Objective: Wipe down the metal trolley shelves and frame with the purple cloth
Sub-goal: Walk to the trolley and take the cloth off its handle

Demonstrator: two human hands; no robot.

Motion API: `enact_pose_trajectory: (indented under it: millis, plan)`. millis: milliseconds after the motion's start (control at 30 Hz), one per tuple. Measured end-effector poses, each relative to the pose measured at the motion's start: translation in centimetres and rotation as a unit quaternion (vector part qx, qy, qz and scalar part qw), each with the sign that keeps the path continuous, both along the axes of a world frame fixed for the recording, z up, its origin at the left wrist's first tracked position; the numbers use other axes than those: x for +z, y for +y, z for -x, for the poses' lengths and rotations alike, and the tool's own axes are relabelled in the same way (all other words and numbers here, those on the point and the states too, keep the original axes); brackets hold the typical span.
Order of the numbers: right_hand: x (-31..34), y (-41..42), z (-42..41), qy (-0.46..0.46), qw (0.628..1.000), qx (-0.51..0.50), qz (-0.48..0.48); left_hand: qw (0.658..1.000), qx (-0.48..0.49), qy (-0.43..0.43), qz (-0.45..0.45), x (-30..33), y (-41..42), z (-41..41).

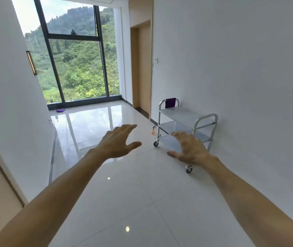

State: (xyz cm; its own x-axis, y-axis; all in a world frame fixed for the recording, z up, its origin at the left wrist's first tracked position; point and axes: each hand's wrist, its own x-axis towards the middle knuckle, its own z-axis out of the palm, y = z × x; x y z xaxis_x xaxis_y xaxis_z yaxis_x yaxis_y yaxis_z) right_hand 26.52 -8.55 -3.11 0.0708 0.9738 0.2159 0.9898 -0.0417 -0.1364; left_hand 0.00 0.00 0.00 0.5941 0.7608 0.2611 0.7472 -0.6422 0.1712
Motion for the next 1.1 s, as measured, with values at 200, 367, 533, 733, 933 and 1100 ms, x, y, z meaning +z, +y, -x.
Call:
enact_pose_trajectory:
  millis: [200, 367, 533, 733, 933, 1100]
  plan:
    - [0.4, 8.4, -1.0, 0.026, 0.999, -0.041, 0.011, 1.0, -0.01, -0.003, 0.012, 0.2, 9.8, -1.4]
    - [-0.4, 14.7, -1.7, 0.041, 0.997, -0.054, 0.027, 0.999, -0.011, -0.017, 0.025, -0.6, 17.1, -2.1]
    - [-1.3, 21.2, -3.7, 0.034, 0.997, -0.06, 0.037, 0.999, -0.01, -0.015, 0.035, -1.6, 23.7, -4.0]
    - [-1.8, 30.6, -8.3, 0.023, 0.997, -0.054, 0.041, 0.999, -0.007, -0.014, 0.039, -2.2, 32.6, -8.4]
    - [-1.3, 41.1, -14.1, 0.016, 0.999, -0.031, 0.041, 0.999, 0.004, -0.024, 0.043, -1.8, 42.1, -14.3]
    - [-0.5, 49.3, -18.8, 0.026, 0.999, -0.016, 0.031, 0.998, 0.01, -0.036, 0.048, -2.1, 48.9, -18.6]
